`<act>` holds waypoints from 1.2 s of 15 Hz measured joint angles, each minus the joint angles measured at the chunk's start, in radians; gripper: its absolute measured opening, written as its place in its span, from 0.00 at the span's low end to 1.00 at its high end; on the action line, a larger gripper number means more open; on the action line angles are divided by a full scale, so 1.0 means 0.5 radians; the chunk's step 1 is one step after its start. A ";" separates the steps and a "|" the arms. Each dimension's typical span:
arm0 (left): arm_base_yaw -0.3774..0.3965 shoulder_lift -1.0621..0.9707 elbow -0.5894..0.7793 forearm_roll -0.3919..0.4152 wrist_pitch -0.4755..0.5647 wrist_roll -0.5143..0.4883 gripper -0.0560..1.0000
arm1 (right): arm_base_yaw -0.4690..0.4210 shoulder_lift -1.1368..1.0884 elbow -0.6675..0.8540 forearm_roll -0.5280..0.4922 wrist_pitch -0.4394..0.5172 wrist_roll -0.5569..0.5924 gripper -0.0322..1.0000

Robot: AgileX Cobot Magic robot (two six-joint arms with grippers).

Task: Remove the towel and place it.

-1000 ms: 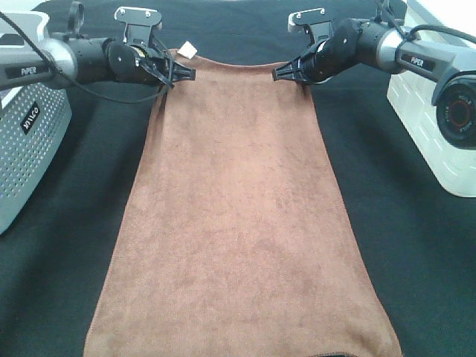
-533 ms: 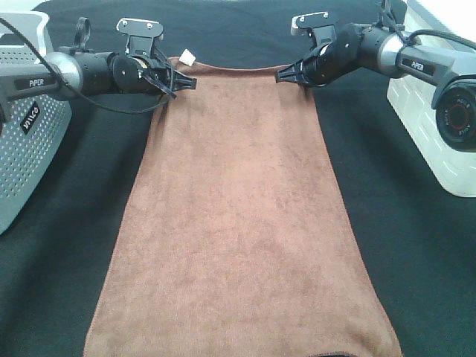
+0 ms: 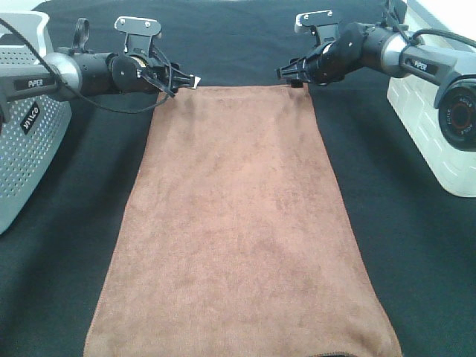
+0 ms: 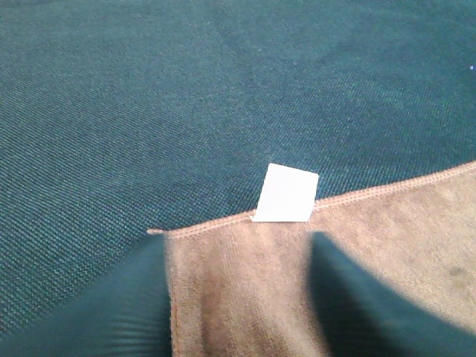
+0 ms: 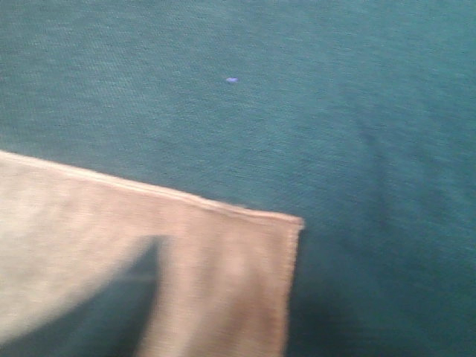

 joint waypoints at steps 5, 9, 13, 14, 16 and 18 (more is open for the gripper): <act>0.000 -0.022 0.000 0.028 0.112 0.002 0.78 | -0.012 -0.030 0.000 0.000 0.262 0.000 0.79; 0.000 -0.394 0.000 0.114 0.816 0.002 0.78 | -0.012 -0.380 0.000 0.156 0.876 0.002 0.79; 0.016 -0.912 -0.006 0.262 1.560 -0.038 0.78 | -0.012 -0.844 -0.006 0.162 1.408 0.032 0.79; 0.052 -1.014 -0.008 0.314 1.678 -0.114 0.78 | -0.012 -0.940 -0.006 0.104 1.498 0.078 0.79; 0.254 -1.246 -0.010 0.428 1.944 -0.242 0.78 | -0.012 -1.166 -0.006 -0.122 1.742 0.210 0.79; 0.432 -1.374 -0.010 0.446 2.186 -0.260 0.78 | -0.014 -1.328 0.078 -0.204 1.764 0.292 0.79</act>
